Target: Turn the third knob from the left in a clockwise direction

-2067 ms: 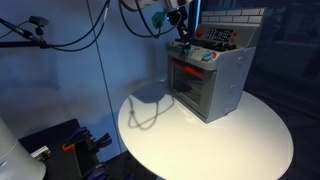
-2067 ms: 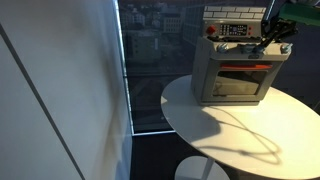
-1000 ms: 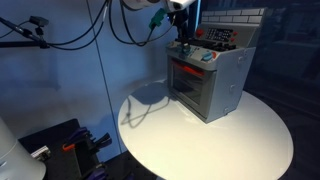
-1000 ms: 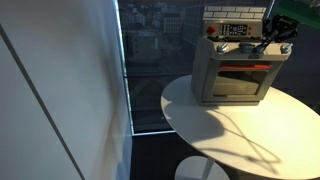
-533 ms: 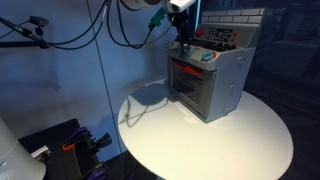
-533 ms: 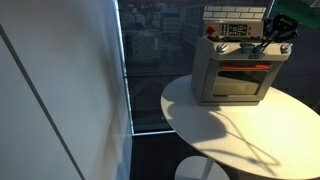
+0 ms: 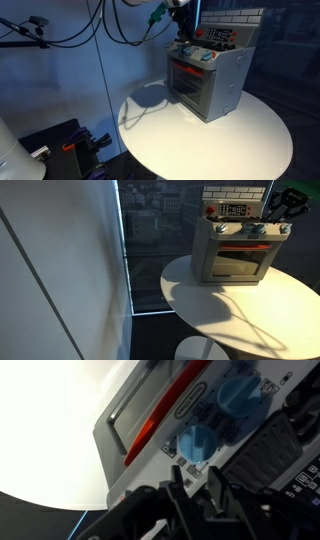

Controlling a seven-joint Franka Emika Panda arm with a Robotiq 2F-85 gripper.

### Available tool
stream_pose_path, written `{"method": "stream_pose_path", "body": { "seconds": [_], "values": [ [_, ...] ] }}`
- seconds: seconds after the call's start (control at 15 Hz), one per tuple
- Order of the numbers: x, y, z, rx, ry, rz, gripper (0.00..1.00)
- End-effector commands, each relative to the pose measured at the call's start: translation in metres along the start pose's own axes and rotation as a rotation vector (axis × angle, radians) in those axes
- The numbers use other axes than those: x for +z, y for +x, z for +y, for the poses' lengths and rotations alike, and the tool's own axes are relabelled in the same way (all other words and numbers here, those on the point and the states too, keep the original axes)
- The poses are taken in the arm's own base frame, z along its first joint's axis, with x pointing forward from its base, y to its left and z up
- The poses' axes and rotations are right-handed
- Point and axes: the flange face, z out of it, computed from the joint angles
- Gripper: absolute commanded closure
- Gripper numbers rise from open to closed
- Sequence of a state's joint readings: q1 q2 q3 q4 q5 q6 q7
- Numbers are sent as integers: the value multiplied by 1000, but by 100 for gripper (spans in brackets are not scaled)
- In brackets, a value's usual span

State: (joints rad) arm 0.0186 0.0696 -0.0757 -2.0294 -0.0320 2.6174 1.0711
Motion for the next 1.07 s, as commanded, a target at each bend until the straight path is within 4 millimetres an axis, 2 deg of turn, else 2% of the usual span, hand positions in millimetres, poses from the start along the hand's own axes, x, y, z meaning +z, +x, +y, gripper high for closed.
{"method": "stream_pose_path", "body": {
  "seconds": [0.0, 0.27, 0.33, 1.0],
  "values": [
    [-24, 5, 14, -19, -22, -6, 35],
    [-39, 4, 23, -67, -68, -40, 2],
    [-44, 3, 26, -84, -82, -50, 0],
    [-83, -11, 55, -245, -241, -175, 0]
  ]
}}
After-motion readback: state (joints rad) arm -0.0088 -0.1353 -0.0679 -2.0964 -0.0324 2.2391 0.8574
